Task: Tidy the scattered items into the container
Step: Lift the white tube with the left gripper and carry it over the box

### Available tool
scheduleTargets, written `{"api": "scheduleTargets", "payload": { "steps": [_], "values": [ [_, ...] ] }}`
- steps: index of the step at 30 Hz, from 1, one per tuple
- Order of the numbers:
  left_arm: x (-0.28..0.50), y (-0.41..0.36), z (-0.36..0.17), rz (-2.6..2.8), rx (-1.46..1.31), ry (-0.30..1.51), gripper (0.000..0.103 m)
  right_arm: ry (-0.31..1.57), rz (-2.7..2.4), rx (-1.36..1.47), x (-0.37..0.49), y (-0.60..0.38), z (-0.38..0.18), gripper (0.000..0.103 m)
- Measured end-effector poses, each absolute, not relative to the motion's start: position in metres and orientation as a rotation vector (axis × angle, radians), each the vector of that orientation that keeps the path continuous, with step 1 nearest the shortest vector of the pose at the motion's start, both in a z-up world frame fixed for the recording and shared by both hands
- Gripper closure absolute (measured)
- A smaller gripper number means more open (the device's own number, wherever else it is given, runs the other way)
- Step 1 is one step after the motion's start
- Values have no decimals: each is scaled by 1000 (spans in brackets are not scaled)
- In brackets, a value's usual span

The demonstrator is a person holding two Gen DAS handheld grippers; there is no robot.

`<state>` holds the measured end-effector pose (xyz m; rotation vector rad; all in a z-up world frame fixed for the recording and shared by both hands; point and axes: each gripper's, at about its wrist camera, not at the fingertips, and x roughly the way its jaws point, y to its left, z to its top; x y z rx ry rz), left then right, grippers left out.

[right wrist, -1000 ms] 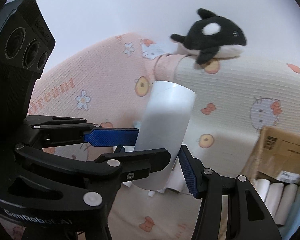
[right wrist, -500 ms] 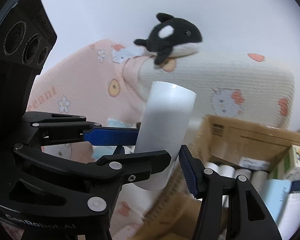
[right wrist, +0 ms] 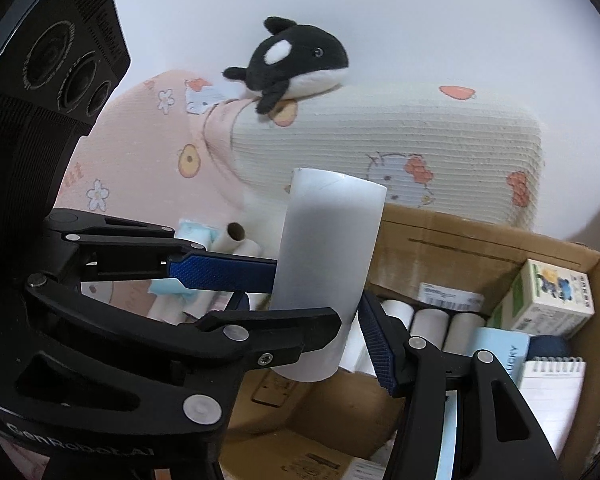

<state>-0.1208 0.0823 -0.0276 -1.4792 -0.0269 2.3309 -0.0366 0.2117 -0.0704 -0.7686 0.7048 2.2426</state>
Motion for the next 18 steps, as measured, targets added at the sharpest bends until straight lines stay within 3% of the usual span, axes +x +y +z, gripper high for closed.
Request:
{"api": "scheduleTargets", "payload": {
  "steps": [18],
  "values": [
    [-137,118,-76,2115,-1656,-128,60,727,2113,-1019,-8,221,-101,49]
  ]
}}
